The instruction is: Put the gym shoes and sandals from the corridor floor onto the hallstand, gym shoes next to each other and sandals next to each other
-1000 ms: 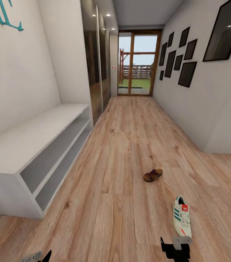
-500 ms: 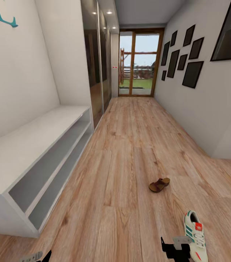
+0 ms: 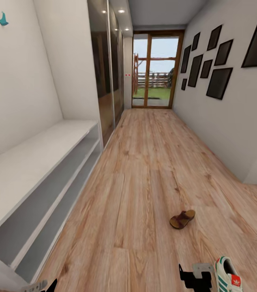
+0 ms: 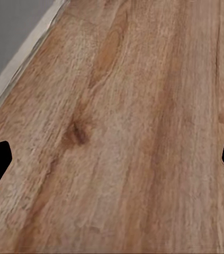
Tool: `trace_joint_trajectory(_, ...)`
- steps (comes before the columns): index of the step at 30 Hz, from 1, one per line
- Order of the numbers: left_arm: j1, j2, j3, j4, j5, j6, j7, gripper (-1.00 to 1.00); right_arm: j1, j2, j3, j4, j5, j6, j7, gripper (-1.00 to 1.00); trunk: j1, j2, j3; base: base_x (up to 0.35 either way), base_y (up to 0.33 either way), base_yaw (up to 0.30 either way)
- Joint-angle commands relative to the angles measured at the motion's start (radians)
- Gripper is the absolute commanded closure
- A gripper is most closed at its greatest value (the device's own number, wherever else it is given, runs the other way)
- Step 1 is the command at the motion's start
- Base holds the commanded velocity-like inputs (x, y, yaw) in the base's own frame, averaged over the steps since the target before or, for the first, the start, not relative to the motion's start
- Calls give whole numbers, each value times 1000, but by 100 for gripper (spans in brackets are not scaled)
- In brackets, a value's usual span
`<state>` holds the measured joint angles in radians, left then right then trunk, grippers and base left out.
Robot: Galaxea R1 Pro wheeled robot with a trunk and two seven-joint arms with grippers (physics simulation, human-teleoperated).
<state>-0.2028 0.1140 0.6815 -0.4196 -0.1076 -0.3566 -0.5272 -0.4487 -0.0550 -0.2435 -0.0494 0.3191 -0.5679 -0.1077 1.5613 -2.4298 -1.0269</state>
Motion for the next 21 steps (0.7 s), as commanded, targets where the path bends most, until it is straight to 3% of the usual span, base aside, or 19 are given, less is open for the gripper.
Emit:
trace_joint_trajectory(1,-1,-1,9,1,-11,-5,-5,-100,-1,0,-5,1,11,-3,-6,-100,0,0,-1,336,0,0)
trace_joint_trajectory(21,-1,0,7,0,-9,-5,-5,-100,-1,2,-5,2,11,-3,-6,-100,0,0,-1,337,52,0)
